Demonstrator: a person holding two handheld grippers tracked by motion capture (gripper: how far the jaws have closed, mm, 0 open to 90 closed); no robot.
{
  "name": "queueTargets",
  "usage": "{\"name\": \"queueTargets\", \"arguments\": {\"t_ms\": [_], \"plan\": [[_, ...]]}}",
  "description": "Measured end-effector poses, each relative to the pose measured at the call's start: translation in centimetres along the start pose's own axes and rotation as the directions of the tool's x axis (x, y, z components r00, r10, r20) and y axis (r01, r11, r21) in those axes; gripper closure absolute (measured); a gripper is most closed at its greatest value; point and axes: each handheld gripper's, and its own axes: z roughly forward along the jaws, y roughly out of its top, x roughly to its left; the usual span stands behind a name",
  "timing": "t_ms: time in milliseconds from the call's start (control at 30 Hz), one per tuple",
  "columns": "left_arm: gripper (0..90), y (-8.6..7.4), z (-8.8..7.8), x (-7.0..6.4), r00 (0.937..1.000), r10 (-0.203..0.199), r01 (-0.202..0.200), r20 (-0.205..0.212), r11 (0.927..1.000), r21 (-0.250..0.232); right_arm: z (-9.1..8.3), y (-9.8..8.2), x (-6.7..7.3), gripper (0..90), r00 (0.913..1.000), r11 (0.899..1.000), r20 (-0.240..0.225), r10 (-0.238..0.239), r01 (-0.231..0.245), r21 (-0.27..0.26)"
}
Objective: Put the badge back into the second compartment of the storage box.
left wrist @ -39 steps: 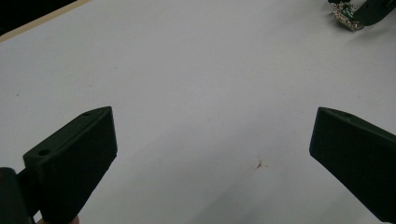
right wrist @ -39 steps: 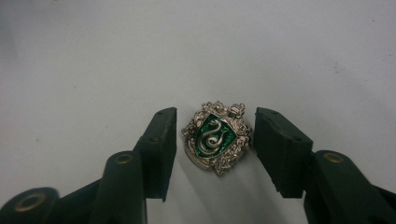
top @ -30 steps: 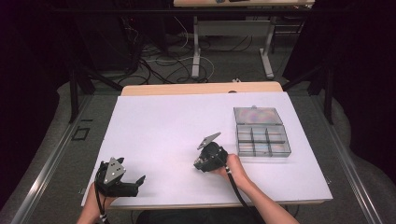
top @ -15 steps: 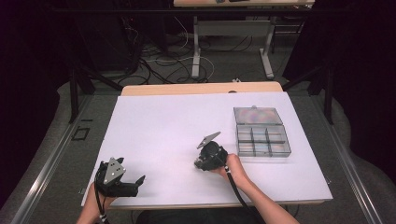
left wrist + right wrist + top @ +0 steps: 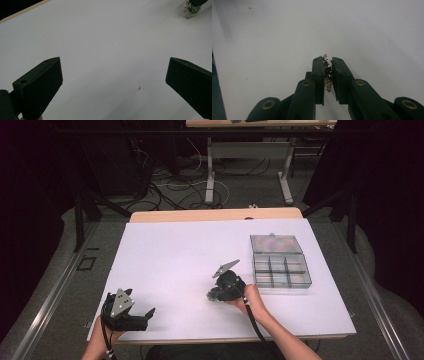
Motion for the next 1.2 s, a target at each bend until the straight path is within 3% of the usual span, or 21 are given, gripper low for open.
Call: {"name": "queueTargets", "arguments": {"t_ms": [100,467,600,867,1033,1200], "plan": [[0.9,0.0,0.0,0.0,1.0,-0.001,0.001,-0.001,1.0,0.0,-0.1,0.0,0.0,83.6,0.9996,1.0,-0.019,-0.022,0.021,-0.011],[0.9,0.0,0.0,0.0,1.0,-0.001,0.001,0.002,1.0,-0.001,-0.1,0.0,0.2,87.9,0.9981,1.0,-0.061,0.0,-0.002,-0.021],[0.9,0.0,0.0,0.0,1.0,-0.001,0.001,0.002,1.0,-0.001,-0.3,0.1,0.4,88.0,0.9982,0.999,-0.058,-0.016,0.014,-0.036],[0.9,0.0,-0.1,0.0,1.0,0.001,-0.001,0.005,1.0,0.005,-1.2,0.0,0.9,88.0,0.9992,0.999,-0.04,-0.001,0.0,-0.043],[0.9,0.0,-0.1,0.0,1.0,0.0,0.0,0.004,1.0,0.005,-1.7,-0.2,0.6,87.9,0.9995,0.997,-0.022,-0.02,0.019,-0.071],[0.9,0.0,-0.1,0.1,1.0,0.001,-0.001,0.002,1.0,0.004,-2.4,-0.4,0.4,87.9,0.9998,0.997,-0.02,-0.007,0.005,-0.072]]}}
